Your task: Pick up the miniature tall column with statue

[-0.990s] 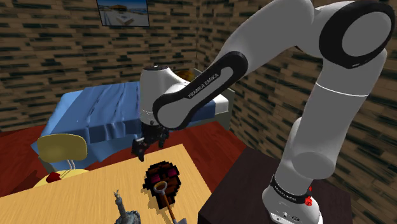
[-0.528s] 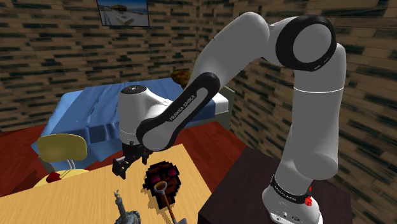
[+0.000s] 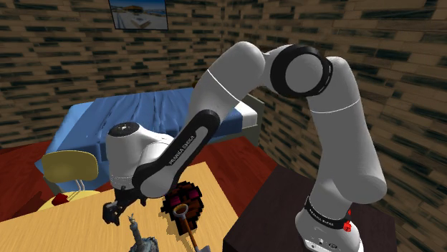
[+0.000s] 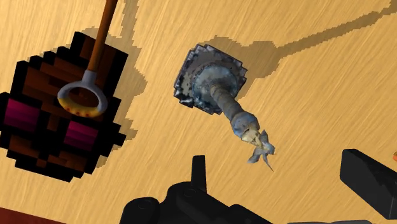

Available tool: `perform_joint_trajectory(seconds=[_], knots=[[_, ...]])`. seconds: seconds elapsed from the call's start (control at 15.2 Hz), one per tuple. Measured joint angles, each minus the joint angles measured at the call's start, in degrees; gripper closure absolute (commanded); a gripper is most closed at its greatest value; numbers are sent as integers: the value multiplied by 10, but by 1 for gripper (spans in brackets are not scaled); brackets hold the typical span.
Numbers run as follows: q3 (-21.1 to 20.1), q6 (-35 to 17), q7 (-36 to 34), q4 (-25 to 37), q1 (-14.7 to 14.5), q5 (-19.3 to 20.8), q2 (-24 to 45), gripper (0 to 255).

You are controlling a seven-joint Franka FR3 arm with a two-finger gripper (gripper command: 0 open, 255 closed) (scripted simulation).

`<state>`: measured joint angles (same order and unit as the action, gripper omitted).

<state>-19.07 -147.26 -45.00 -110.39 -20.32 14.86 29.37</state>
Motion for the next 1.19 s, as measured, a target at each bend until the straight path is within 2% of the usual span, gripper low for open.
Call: perform_joint_trajectory(seconds=[0.46,0.53,1.19], knots=[[18,-34,-16,12,-17,21,46,0],[19,-37,-17,12,-18,22,49,255],[20,-39,-17,12,-18,23,51,255]])
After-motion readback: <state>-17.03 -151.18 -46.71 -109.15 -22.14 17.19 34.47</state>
